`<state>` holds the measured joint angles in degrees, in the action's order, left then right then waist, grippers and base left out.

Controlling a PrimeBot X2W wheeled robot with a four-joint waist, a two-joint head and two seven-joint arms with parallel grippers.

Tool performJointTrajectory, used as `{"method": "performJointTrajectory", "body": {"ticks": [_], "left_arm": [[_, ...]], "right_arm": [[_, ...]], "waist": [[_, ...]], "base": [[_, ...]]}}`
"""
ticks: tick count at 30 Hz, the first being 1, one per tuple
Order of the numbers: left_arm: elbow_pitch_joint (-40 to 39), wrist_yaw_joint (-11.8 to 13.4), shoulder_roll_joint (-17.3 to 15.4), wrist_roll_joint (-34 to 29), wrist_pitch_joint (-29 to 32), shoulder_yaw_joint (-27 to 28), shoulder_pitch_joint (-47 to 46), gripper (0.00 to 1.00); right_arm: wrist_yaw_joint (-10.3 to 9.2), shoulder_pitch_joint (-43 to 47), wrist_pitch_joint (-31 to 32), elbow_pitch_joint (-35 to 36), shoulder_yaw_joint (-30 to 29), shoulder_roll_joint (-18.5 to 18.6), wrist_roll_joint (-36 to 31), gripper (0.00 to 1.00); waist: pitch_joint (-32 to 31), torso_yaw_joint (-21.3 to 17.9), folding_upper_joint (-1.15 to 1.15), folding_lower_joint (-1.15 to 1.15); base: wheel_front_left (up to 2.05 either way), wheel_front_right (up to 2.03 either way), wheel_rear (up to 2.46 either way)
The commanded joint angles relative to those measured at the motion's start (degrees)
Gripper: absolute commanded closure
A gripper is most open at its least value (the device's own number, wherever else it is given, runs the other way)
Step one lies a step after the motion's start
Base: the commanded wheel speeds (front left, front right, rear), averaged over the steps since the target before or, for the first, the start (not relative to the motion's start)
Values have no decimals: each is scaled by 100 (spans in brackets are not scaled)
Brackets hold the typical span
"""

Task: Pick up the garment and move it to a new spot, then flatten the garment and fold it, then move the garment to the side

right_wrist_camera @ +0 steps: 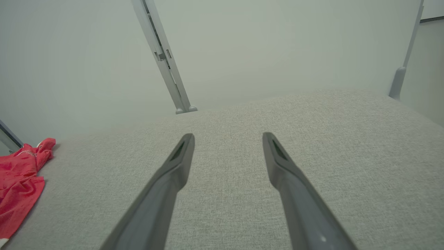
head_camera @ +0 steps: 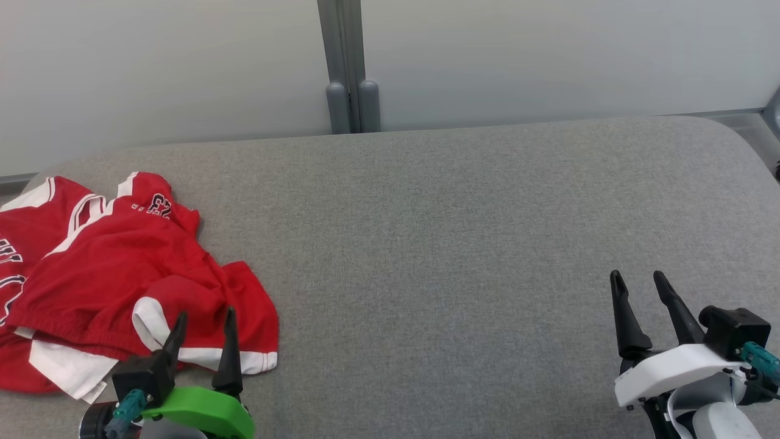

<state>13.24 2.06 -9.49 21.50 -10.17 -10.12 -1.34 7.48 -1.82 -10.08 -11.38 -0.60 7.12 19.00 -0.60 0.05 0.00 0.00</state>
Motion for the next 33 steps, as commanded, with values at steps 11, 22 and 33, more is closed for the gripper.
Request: {"method": "performJointTrajectory", "body": {"ticks": [11,22,33], "left_arm": [[90,-49,-29,-497,-176,-29,129,0],[206,-348,186,-839,-316,190,240,0],[278,-479,300,-1350,-428,333,271,0]], "right_arm": [[1,89,-186,-13,-43,4,-601,0],[2,192,-333,-137,-65,-8,-941,0],[1,206,-445,-190,-100,-32,-1363,0]], "waist": [[11,6,0,0],[2,41,0,0],[3,-10,0,0]], "base": [[0,0,0],[0,0,0],[0,0,0]]}}
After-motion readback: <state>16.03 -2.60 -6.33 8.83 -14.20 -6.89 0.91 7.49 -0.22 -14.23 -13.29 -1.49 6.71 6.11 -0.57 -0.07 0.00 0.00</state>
